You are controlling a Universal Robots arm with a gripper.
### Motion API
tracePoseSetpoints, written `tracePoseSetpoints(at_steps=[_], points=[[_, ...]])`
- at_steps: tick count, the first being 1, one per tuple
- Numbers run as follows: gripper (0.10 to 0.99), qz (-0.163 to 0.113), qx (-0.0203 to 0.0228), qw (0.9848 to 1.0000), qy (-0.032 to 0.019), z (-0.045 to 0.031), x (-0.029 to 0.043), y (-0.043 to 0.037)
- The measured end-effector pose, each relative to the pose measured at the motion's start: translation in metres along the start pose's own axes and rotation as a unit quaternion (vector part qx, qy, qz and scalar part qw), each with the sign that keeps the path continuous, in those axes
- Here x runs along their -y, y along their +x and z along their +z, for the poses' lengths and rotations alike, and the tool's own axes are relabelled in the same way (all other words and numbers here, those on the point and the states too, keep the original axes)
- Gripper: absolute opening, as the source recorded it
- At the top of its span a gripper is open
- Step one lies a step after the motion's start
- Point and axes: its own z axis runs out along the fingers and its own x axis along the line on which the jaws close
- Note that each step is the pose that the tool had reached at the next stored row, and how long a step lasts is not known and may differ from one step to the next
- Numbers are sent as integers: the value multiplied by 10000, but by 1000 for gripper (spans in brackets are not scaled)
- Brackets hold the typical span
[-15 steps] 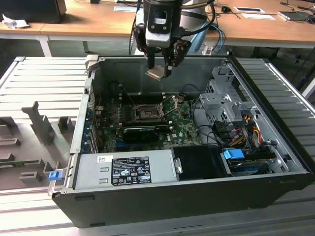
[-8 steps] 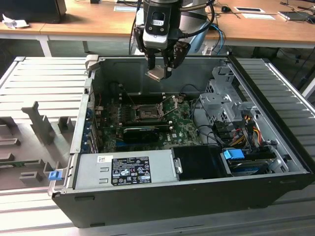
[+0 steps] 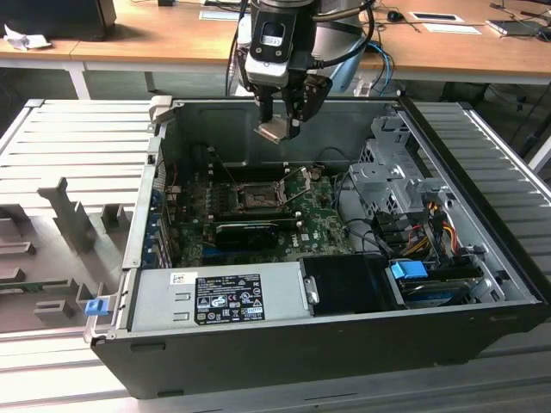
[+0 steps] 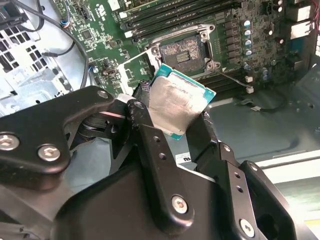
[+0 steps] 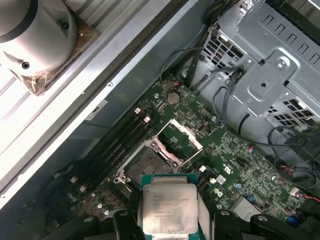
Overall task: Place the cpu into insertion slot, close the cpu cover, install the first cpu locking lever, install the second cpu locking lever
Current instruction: 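Place the cpu into insertion slot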
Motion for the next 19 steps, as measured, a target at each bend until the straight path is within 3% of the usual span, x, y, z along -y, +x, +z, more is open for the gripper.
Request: tracePoseSetpoints(at_steps=[3, 11, 17, 18, 19], points=[[533, 250, 22, 9997, -5, 6, 0, 0], [533, 602, 53, 9982, -13, 13, 1, 0], [533, 958, 85, 9954, -21, 21, 2, 0], [533, 1053, 93, 9944, -24, 23, 2, -1], [533, 1224, 109, 9924, -27, 27, 2, -1]])
